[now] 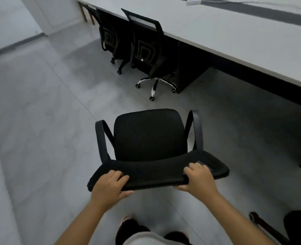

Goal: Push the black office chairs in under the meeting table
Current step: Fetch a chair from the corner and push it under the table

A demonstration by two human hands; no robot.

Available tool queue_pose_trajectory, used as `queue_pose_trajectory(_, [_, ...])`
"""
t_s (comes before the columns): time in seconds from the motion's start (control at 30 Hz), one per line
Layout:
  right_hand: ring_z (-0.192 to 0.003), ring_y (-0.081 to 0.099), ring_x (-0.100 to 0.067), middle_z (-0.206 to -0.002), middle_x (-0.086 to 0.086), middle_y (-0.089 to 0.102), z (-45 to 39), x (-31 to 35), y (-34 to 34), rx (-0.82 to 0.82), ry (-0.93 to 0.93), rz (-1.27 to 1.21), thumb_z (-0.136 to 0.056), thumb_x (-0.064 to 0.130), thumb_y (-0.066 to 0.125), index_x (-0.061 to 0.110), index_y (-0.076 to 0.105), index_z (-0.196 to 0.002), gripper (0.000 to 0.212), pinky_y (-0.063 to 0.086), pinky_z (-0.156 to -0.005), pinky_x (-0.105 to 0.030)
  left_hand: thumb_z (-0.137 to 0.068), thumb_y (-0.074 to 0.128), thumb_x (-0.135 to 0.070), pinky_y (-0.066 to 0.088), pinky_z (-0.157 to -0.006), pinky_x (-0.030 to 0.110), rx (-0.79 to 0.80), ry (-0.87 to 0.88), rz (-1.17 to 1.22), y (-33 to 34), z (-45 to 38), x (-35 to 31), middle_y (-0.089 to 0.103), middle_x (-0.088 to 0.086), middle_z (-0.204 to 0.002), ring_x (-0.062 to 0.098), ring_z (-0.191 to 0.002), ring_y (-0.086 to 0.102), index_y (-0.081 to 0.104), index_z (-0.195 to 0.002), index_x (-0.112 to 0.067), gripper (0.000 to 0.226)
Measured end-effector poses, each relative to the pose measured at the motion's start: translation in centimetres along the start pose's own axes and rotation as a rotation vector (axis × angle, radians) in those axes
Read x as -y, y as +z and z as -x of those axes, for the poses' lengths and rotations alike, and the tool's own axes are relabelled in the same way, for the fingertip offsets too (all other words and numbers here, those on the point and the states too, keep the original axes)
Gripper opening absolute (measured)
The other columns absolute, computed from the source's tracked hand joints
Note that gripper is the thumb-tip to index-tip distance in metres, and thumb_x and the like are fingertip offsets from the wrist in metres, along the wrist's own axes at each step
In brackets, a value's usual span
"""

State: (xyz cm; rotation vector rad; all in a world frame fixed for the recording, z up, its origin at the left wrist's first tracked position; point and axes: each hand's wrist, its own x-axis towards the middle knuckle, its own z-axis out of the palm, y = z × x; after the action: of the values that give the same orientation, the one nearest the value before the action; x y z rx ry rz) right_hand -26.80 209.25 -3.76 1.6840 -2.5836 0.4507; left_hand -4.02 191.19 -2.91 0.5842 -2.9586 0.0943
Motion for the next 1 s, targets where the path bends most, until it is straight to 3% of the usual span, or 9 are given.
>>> queue_pose_trajectory(0.17, [-0.045, 0.047, -0.010, -0.050, 0.007, 0.049, 0.8, 4.7, 1.8, -0.106, 0.003, -0.019, -0.057, 0.071, 0.040, 0.019, 0.053, -0.049, 0.054, 0.032, -0.044, -0.016, -0.090, 0.013, -0.061, 0.049, -0.058, 0.020, -0.029, 0.059, 0.043, 0.0, 1.3, 5.0, 0.068, -0.001, -0.072, 0.015, -0.061, 0.063, 0.073, -0.078, -0.017, 0.075])
queue_pose_trajectory(0.27, [-0.049, 0.047, -0.011, -0.052, 0.006, 0.049, 1.1, 7.6, 2.7, -0.154, 0.079, 0.033, -0.060, 0.071, 0.038, 0.019, 0.054, -0.052, 0.055, 0.033, -0.045, -0.016, -0.087, 0.015, -0.066, 0.051, -0.055, 0.020, -0.062, 0.106, 0.074, 0.4, 1.1, 7.6, 0.069, -0.001, -0.069, 0.016, -0.059, 0.065, 0.073, -0.072, -0.017, 0.077])
queue_pose_trajectory(0.4, [-0.058, 0.031, -0.009, -0.052, 0.004, 0.047, 0.7, 10.7, 3.9, -0.232, 0.162, 0.102, -0.067, 0.075, 0.034, 0.018, 0.048, -0.054, 0.061, 0.028, -0.051, -0.020, -0.086, 0.019, -0.068, 0.044, -0.046, 0.014, -0.150, 0.192, 0.095, 0.8, 0.6, 11.0, 0.065, -0.003, -0.058, 0.013, -0.049, 0.061, 0.071, -0.062, -0.017, 0.076])
queue_pose_trajectory(0.5, [-0.061, 0.027, -0.011, -0.052, 0.002, 0.048, 0.9, 13.0, 5.0, -0.275, 0.187, 0.086, -0.072, 0.074, 0.033, 0.020, 0.037, -0.066, 0.055, 0.027, -0.056, -0.024, -0.085, 0.021, -0.068, 0.039, -0.045, 0.017, -0.210, 0.262, 0.092, 1.3, 0.5, 13.3, 0.061, -0.003, -0.053, 0.012, -0.046, 0.056, 0.068, -0.058, -0.018, 0.074])
queue_pose_trajectory(0.57, [-0.062, 0.027, -0.011, -0.052, 0.001, 0.048, 0.8, 14.2, 5.5, -0.279, 0.223, 0.083, -0.075, 0.074, 0.029, 0.020, 0.035, -0.068, 0.054, 0.027, -0.058, -0.025, -0.085, 0.022, -0.068, 0.035, -0.049, 0.018, -0.243, 0.303, 0.104, 1.6, 0.2, 14.5, 0.059, -0.003, -0.052, 0.012, -0.046, 0.054, 0.066, -0.061, -0.019, 0.070])
queue_pose_trajectory(0.67, [-0.060, 0.030, -0.010, -0.051, 0.002, 0.048, 0.1, 15.6, 5.6, -0.262, 0.287, 0.106, -0.080, 0.073, 0.021, 0.018, 0.045, -0.061, 0.063, 0.028, -0.058, -0.026, -0.085, 0.024, -0.067, 0.029, -0.056, 0.023, -0.278, 0.356, 0.107, 1.8, -0.8, 16.1, 0.055, -0.002, -0.051, 0.014, -0.048, 0.048, 0.048, -0.075, -0.020, 0.054])
queue_pose_trajectory(0.73, [-0.060, 0.029, -0.010, -0.051, 0.002, 0.047, -0.6, 16.0, 5.6, -0.265, 0.299, 0.131, -0.079, 0.073, 0.025, 0.017, 0.045, -0.060, 0.062, 0.028, -0.058, -0.026, -0.086, 0.022, -0.066, 0.028, -0.055, 0.024, -0.294, 0.379, 0.116, 2.1, -1.5, 16.9, 0.054, -0.002, -0.050, 0.015, -0.045, 0.049, 0.044, -0.074, -0.020, 0.053])
queue_pose_trajectory(0.9, [-0.061, 0.029, -0.012, -0.050, -0.001, 0.047, -2.0, 14.6, 5.6, -0.297, 0.317, 0.118, -0.079, 0.075, 0.029, 0.014, 0.049, -0.054, 0.068, 0.028, -0.056, -0.025, -0.087, 0.018, -0.065, 0.029, -0.053, 0.020, -0.315, 0.381, 0.150, 2.3, -4.0, 16.8, 0.054, -0.003, -0.048, 0.013, -0.042, 0.051, 0.060, -0.054, -0.018, 0.071])
queue_pose_trajectory(1.0, [-0.060, 0.028, -0.012, -0.050, -0.002, 0.046, -3.0, 12.6, 5.2, -0.299, 0.348, 0.121, -0.079, 0.074, 0.030, 0.014, 0.047, -0.056, 0.066, 0.027, -0.055, -0.025, -0.087, 0.021, -0.065, 0.027, -0.055, 0.024, -0.351, 0.392, 0.149, 3.0, -5.9, 15.8, 0.053, -0.003, -0.049, 0.014, -0.050, 0.046, 0.051, -0.065, -0.020, 0.058])
